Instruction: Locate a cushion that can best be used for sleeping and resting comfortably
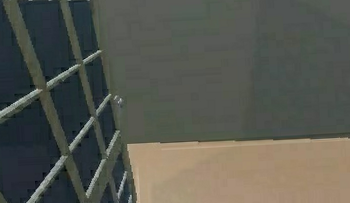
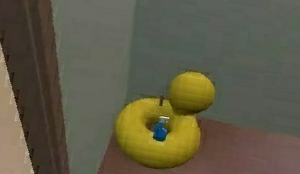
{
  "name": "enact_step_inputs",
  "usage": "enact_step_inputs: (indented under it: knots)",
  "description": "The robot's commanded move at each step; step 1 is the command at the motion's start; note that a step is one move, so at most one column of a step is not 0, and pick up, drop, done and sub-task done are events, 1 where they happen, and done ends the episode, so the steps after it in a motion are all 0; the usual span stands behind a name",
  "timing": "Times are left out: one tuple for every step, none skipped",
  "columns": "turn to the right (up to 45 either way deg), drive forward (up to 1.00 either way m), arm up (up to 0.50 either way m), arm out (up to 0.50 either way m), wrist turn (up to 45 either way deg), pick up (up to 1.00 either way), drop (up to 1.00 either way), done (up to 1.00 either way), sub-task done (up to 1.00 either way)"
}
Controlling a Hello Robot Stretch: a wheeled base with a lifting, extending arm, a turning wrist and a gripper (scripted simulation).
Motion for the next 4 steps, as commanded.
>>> enact_step_inputs:
  knots:
    - [0.0,1.00,0.00,0.00,0.0,0.00,0.00,0.00,0.00]
    - [6.0,0.00,0.00,0.00,0.0,0.00,0.00,0.00,0.00]
    - [0.0,0.20,0.00,0.00,0.0,0.00,0.00,0.00,0.00]
    - [-45.0,0.00,0.00,0.00,0.0,0.00,0.00,0.00,0.00]
